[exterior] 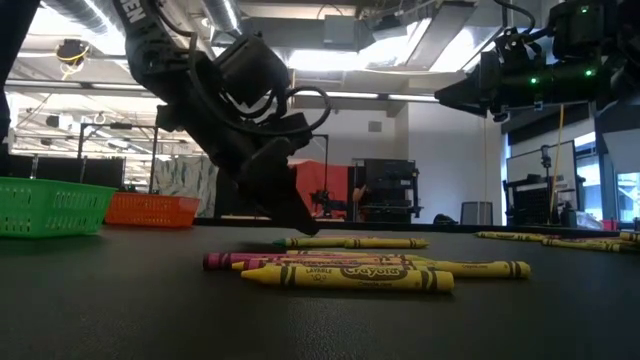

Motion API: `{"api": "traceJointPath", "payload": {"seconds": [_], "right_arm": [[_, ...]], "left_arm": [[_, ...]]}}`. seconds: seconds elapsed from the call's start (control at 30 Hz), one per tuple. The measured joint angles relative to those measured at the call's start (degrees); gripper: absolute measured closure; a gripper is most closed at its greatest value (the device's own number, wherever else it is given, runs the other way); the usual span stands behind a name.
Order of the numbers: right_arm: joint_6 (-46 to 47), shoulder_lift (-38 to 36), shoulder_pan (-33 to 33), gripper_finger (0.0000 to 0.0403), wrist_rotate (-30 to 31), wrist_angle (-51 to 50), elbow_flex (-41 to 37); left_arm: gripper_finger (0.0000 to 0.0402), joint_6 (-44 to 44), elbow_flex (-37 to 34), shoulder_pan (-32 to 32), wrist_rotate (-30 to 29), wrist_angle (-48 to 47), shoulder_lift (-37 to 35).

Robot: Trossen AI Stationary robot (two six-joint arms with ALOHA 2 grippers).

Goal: Sort crayons
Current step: Put the yellow crayon into the green bin

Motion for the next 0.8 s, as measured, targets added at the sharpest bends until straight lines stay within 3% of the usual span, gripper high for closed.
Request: {"api": "traceJointPath", "payload": {"seconds": [0.33, 0.8], "right_arm": [[0.0, 0.0, 0.0, 0.0249, 0.0, 0.01, 0.0], [0.0, 0.0, 0.01, 0.0249, 0.0, -0.02, 0.0]], "left_arm": [[0.0301, 0.11, -0.39, -0.01, -2.8, -2.1, 0.0], [0.0301, -1.31, -0.31, -0.49, -0.03, 1.59, -2.99]]}}
